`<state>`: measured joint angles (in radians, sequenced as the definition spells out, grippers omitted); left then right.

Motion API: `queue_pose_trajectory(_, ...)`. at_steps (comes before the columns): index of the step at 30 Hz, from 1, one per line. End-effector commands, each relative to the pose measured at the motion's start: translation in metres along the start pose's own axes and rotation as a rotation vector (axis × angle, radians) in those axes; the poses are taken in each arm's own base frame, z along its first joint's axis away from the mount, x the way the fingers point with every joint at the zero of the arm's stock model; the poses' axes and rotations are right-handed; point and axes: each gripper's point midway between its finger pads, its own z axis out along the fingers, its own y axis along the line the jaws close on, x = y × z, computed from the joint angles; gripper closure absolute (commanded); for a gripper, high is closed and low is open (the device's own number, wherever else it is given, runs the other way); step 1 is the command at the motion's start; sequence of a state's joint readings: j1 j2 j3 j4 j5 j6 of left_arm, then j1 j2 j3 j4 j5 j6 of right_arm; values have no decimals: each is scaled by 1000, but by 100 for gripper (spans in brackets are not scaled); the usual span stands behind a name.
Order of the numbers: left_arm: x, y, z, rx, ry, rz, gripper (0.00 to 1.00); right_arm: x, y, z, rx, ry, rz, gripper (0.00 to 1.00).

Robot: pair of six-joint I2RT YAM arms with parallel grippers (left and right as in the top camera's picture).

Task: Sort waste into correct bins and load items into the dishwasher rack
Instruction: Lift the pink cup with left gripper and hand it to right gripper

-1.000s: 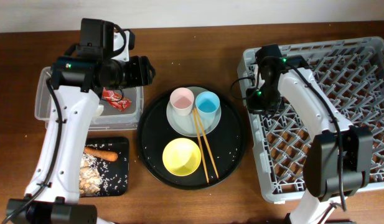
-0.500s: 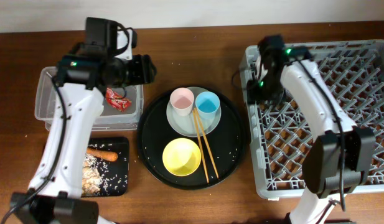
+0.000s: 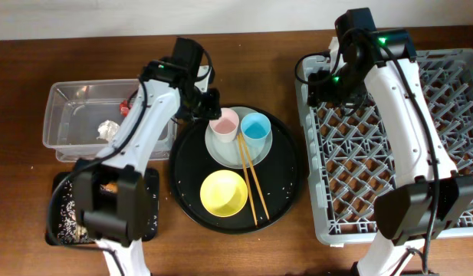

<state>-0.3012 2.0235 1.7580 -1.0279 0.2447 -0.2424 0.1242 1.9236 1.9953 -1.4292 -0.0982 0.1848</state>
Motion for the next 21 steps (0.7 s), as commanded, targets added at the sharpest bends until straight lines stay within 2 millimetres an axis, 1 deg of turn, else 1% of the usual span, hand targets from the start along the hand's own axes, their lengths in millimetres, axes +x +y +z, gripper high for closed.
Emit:
queue_pose_trajectory(1,4,14,31,-56,54,3,58,-2,0,-5,0,-15,7,22)
queue_pose_trajectory(2,6,15,39,-57,71,0,60,-2,0,-5,0,-15,7,22)
queue_pose_trajectory(3,8,17,44,-60,85,-2,65,-2,0,-5,0,-15,7,22)
queue_pose_trajectory(4,10,17,48,-61,93,-2,72,-2,0,-5,0,-15,7,22)
queue_pose_trajectory(5,10,17,48,-62,92,-1,78,-2,0,-5,1,-14,7,22)
queue_pose_trajectory(6,7,16,47,-59,83,1,88,-2,-1,-5,3,-14,7,20)
queue_pose_trajectory(7,6,16,47,-58,79,-6,96,-1,-1,-5,4,-11,7,11)
queue_pose_trajectory(8,6,17,47,-59,78,-17,99,0,-1,-5,5,-7,7,9)
queue_pose_trajectory(10,5,17,45,-59,74,-18,100,2,-2,-5,6,2,8,8)
queue_pose_trajectory(12,-2,21,36,-56,50,-27,100,2,-2,-6,6,1,9,8)
queue_pose_trajectory(13,-8,21,27,-53,28,-31,100,0,-1,-6,4,-6,7,9)
queue_pose_trajectory(15,-28,22,-9,-41,-46,-43,100,-4,4,-10,-25,-23,-17,8)
queue_pose_trajectory(16,-35,19,-26,-10,-73,-49,100,-3,19,-14,-105,-22,-89,8)
queue_pose_trajectory(17,-42,13,-42,49,-98,-47,100,-2,39,-21,-221,-28,-174,8)
queue_pose_trajectory(18,-52,1,-68,182,-134,-22,100,-1,61,-33,-353,-45,-252,7)
queue_pose_trajectory(19,-61,-15,-96,373,-166,11,100,1,87,-48,-512,-74,-343,6)
queue_pose_trajectory(20,-64,-28,-120,548,-195,63,100,6,110,-66,-676,-107,-440,3)
queue_pose_trajectory(21,-62,-42,-147,751,-220,134,100,13,134,-90,-878,-159,-543,1)
